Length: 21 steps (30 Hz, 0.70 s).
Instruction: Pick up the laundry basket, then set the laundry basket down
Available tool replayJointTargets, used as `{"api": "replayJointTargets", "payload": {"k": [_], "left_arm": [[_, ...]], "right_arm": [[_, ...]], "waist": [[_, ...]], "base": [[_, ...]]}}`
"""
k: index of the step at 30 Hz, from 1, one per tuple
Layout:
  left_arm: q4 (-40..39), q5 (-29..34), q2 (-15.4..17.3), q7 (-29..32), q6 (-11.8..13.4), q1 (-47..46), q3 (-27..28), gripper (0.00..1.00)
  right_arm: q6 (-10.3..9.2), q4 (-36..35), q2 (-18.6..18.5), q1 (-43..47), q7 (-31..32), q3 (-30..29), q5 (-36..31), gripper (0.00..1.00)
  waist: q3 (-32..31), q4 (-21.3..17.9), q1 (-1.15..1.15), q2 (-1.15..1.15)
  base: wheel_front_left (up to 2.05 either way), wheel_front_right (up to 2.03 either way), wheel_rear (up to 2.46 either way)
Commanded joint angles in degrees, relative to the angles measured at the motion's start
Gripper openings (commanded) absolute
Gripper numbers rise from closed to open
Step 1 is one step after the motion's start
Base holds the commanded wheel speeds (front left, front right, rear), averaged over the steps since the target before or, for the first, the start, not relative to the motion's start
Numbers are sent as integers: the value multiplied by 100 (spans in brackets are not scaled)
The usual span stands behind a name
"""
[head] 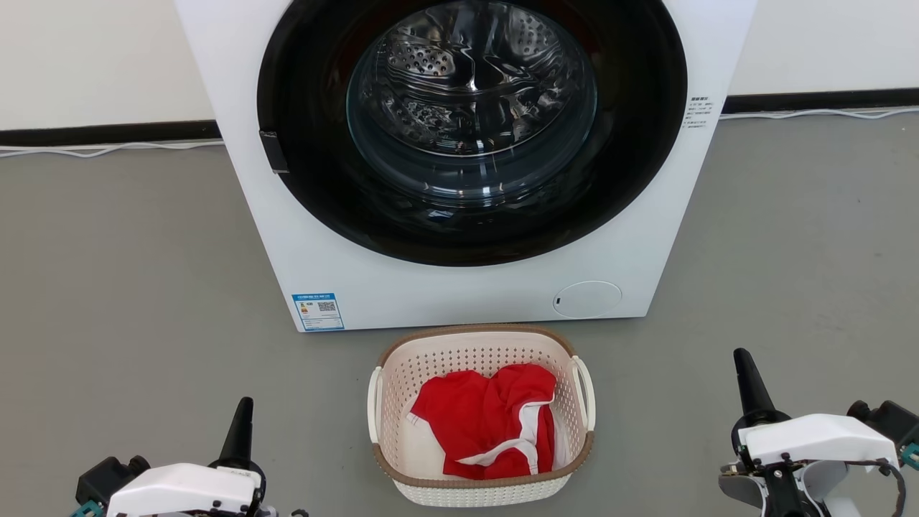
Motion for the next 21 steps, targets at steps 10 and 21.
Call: {"api": "replayJointTargets", "payload": {"k": [10,21], "left_arm": [[-330,-765,57,203,-124,-240,162,0],[-478,-1448,54,387,-203,-245,192,0]], "right_arm": [[32,-380,-26,9,204,28,917,0],[36,-568,-26,80,385,-7,1752,0]], "waist": [[18,25,0,0],[36,51,0,0]], "base": [[0,0,0],[0,0,0]]}}
